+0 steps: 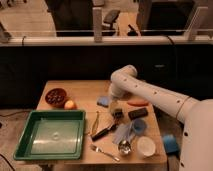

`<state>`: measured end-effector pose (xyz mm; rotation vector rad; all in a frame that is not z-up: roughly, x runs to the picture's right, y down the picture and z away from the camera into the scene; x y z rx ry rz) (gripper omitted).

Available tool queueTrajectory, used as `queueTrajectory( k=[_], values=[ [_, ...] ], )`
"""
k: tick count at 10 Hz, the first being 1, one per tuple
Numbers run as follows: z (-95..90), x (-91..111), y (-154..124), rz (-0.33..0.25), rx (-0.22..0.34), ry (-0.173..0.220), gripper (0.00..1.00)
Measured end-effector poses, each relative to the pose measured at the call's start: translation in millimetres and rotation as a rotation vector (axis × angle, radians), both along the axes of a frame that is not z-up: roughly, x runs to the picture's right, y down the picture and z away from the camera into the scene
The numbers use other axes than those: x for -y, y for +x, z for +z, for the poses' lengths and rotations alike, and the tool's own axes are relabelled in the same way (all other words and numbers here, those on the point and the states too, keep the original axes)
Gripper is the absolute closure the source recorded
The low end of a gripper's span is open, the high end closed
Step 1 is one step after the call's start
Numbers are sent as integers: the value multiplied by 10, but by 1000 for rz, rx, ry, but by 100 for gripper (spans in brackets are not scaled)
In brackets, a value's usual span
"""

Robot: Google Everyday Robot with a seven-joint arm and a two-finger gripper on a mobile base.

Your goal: Place sponge in tray

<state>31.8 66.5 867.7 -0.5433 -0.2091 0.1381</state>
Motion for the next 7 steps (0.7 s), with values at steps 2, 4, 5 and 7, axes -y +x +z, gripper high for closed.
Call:
queueTrajectory(
  k=[2, 4, 5, 7],
  values=[
    [68, -19, -61, -2, 9, -8, 20],
    [119, -27, -134, -13, 21, -16, 20],
    [143, -27, -151, -18, 25, -18, 20],
    [213, -19, -181, -26, 32, -21, 20]
  ],
)
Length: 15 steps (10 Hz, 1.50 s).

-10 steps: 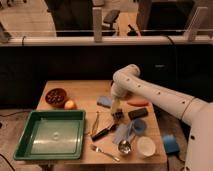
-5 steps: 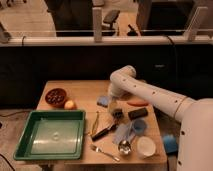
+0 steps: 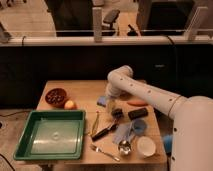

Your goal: Place sponge in tray

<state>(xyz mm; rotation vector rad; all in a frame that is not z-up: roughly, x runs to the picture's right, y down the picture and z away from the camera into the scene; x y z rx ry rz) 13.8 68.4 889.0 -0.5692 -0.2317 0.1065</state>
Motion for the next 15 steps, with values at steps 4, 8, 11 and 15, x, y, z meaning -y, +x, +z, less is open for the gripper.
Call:
queueTrajectory(
  k=[4, 8, 11, 15],
  values=[
    [82, 21, -107, -29, 23, 1, 20],
    [196, 50, -132, -49, 42, 1, 20],
    [268, 47, -144, -67, 58, 3, 20],
    [347, 49, -161, -86, 76, 5, 20]
  ],
)
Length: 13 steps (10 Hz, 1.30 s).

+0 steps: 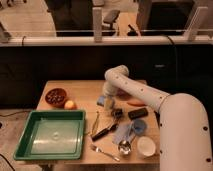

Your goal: Place sponge in tray

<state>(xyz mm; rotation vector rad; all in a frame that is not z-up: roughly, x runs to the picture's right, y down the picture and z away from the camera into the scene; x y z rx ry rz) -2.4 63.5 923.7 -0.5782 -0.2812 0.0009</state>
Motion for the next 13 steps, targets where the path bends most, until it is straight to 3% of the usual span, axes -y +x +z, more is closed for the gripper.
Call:
queueTrajectory(
  k=[13],
  values=[
    [204, 15, 38, 8, 58, -8, 20]
  ],
)
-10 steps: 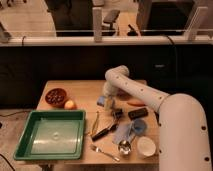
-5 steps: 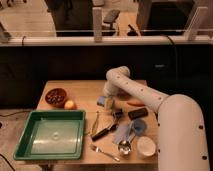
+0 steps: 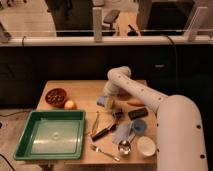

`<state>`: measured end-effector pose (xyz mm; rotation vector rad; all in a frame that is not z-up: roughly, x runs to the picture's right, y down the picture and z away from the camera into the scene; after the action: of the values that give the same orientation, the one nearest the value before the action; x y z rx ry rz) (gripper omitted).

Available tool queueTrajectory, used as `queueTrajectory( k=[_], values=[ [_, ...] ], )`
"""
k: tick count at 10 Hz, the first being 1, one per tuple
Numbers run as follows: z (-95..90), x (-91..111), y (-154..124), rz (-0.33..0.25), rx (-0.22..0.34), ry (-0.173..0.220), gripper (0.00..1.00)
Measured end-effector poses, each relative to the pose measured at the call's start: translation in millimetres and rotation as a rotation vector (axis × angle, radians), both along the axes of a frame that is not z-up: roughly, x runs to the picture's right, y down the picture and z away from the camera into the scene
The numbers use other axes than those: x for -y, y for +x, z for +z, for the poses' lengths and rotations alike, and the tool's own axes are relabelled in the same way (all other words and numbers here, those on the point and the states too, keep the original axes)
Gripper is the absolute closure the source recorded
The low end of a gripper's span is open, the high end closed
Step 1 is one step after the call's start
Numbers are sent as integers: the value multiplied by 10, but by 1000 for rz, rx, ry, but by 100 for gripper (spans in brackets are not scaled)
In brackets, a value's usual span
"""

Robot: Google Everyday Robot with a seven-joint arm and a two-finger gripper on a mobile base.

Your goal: Place sponge in tray

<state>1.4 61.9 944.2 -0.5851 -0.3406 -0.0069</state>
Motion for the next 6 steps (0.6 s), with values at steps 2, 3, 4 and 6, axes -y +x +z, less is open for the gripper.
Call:
queueTrajectory(
  k=[2, 3, 4, 6],
  values=[
    [14, 20, -5, 1, 6, -2, 20],
    [19, 27, -13, 1, 12, -6, 23],
    [25, 37, -15, 2, 16, -8, 24],
    [36, 53, -9, 3, 22, -16, 34]
  ],
)
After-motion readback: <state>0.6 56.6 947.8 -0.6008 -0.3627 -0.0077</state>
